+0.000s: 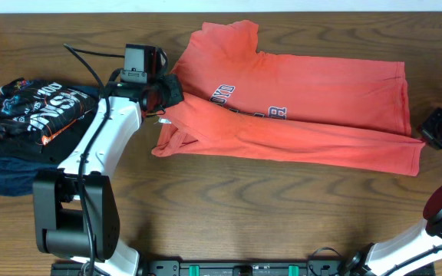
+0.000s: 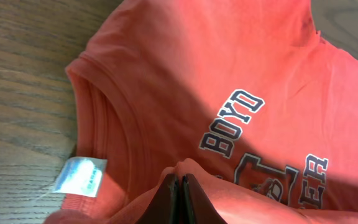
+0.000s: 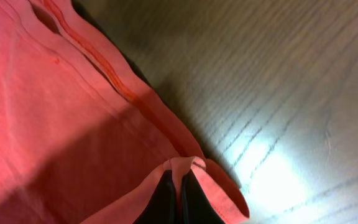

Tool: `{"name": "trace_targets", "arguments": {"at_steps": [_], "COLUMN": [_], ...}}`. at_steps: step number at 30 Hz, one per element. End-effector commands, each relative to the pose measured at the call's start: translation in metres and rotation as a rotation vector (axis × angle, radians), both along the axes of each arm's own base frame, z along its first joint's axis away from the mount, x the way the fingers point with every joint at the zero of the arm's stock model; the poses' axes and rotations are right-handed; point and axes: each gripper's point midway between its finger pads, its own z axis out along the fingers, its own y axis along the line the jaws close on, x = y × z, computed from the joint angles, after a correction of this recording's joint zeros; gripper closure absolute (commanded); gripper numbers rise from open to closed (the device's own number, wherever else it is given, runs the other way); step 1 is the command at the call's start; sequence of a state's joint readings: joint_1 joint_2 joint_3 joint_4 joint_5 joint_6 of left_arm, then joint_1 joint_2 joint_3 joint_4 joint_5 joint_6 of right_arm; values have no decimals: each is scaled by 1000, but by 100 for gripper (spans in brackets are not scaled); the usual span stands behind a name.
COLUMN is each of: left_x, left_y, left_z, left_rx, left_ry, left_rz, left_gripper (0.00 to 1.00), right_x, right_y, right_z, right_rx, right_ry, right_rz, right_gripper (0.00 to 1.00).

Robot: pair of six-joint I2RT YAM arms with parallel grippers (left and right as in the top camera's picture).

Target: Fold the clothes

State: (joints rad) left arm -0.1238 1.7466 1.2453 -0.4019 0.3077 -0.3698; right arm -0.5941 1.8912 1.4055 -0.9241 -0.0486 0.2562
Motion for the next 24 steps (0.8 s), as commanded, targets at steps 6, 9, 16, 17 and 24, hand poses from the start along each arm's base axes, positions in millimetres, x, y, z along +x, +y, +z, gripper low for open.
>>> {"name": "trace_targets", "arguments": {"at_steps": [6,9,16,17,24], "left_x": [15,12,8,7,-8], "left_y": [10,7,8,10,24], "left_z": [11,7,-1,-4,-31], "left_rx": [-18,-21,-7,6,88], "left_ry": [-43,-28,-7,4,107], "left_rz": [97,97,101,108,145], "left_gripper": [94,94,94,94,94], "right_x": [21,29,44,46,55], "right_y": [-6,-4,3,3,1], "right_z": [13,14,18,18,21], "right_rx": [-77,-87,-109,-113,-129], "right_ry": [-79,-97,-135,-141,-175], "right_rz": [17,31,62,65,62], "right_gripper": [99,98,99,99,98]}}
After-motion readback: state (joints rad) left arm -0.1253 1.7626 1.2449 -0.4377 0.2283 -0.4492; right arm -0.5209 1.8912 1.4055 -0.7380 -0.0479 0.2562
